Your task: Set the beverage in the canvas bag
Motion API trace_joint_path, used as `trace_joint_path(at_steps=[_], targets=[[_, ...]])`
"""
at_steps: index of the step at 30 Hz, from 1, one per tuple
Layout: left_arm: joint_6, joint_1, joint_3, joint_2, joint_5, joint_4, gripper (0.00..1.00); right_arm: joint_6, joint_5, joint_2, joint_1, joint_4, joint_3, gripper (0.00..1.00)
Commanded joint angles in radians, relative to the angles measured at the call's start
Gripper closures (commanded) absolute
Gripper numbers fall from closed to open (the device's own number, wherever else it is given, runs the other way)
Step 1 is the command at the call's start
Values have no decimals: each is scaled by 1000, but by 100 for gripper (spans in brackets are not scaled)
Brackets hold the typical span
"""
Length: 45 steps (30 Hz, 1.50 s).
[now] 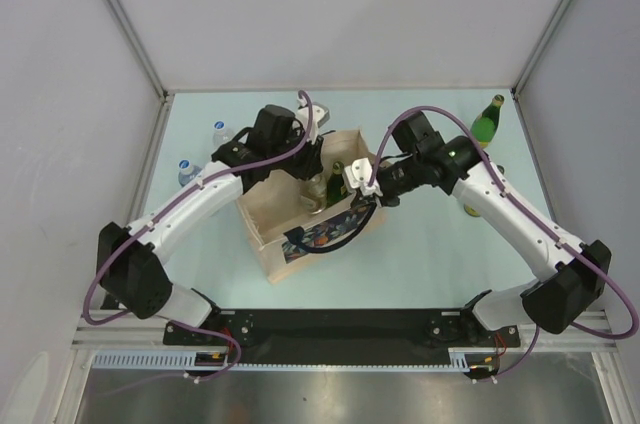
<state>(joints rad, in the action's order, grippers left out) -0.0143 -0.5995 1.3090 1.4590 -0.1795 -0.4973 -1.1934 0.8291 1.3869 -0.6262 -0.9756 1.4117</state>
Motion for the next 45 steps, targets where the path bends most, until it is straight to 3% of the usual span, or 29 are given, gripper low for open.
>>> trace_joint_path(at_steps=[1,4,7,8,11,13,16,20,29,34,39,42,45], targets=[[11,-8,-36,-20,-34,226,100,32,44,-35,11,-26,18,97],[11,-8,-76,-25,-34,252,100,57,54,-37,23,-20,15,88],[11,-13,-112,-32,-28,278,100,95,74,-42,45,-11,16,70],[10,-13,-120,-34,-23,282,99,110,79,-45,54,-3,20,57],[10,-14,-140,-35,-18,293,96,173,105,-52,91,18,36,41],[10,-17,-146,-35,-23,293,94,215,130,-52,129,38,72,39],[7,-22,-148,-42,-20,276,80,311,157,-55,195,80,125,36],[-7,-22,-168,-69,-6,269,52,519,176,-58,321,190,174,33],[-19,-22,-198,-178,32,241,26,971,73,-60,618,468,173,23],[-24,-23,-163,-253,89,207,18,1138,-131,-39,747,476,178,22],[-49,-23,-143,-368,178,210,0,1180,-399,23,821,422,211,16],[-73,-22,-129,-416,238,206,0,1174,-531,93,826,356,268,14],[-95,-20,-108,-442,262,180,0,1184,-568,168,856,330,311,13]])
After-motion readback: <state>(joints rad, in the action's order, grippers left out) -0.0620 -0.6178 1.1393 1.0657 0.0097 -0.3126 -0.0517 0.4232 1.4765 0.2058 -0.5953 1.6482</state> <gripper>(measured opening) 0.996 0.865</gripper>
